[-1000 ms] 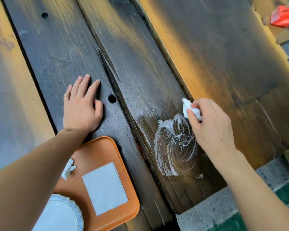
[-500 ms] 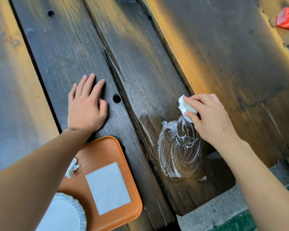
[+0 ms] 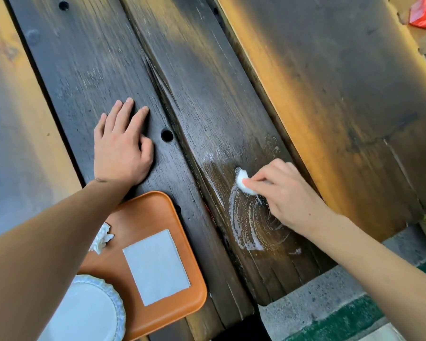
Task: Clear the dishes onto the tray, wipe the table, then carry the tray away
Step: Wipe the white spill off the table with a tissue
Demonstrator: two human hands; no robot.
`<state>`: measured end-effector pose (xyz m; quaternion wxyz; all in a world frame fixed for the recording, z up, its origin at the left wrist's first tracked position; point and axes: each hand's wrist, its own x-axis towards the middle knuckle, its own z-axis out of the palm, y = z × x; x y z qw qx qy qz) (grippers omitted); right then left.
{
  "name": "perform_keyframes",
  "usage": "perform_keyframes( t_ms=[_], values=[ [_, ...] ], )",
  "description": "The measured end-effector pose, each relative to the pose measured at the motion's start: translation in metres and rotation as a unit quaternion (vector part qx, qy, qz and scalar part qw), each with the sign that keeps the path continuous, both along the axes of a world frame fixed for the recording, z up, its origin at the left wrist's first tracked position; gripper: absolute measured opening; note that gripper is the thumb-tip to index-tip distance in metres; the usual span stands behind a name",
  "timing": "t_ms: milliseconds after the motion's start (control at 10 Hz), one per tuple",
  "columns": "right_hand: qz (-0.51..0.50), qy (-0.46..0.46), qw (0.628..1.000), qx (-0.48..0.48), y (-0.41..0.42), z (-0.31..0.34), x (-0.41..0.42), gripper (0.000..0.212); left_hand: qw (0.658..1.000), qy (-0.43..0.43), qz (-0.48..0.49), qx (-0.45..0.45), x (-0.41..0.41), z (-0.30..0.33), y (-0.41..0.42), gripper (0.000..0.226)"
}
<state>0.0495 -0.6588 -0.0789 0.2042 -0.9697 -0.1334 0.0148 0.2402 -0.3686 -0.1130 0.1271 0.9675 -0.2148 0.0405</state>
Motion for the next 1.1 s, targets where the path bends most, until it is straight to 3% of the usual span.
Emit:
perform_keyframes(
  t_ms=[200, 400, 600, 800, 1000, 1100],
  values=[
    [0.153, 0.038, 0.987, -0.022, -0.001, 0.01, -0.046, 0.039, 1.0, 0.003, 0.0, -0.001, -0.001, 0.0, -0.001, 0.059],
    [0.027, -0.004, 0.998, -0.064, -0.022, 0.02, 0.025, 0.065, 1.0, 0.005, 0.002, 0.004, -0.001, 0.0, -0.001, 0.059],
    [0.064, -0.018, 0.993, -0.095, 0.0, 0.007, 0.098, 0.047, 1.0, 0.005, 0.005, 0.004, -0.001, 0.0, -0.001, 0.06],
    [0.188, -0.002, 0.979, -0.078, 0.015, 0.007, 0.066, 0.04, 1.0, 0.007, 0.004, 0.001, 0.0, 0.001, -0.001, 0.059],
    [0.371, 0.024, 0.923, -0.104, -0.003, 0.009, -0.001, 0.039, 1.0, 0.009, 0.003, 0.001, 0.0, 0.0, 0.0, 0.058],
    [0.4, 0.012, 0.91, -0.105, -0.013, 0.011, -0.021, 0.034, 1.0, 0.012, 0.001, 0.003, 0.0, 0.001, 0.001, 0.058]
  ],
)
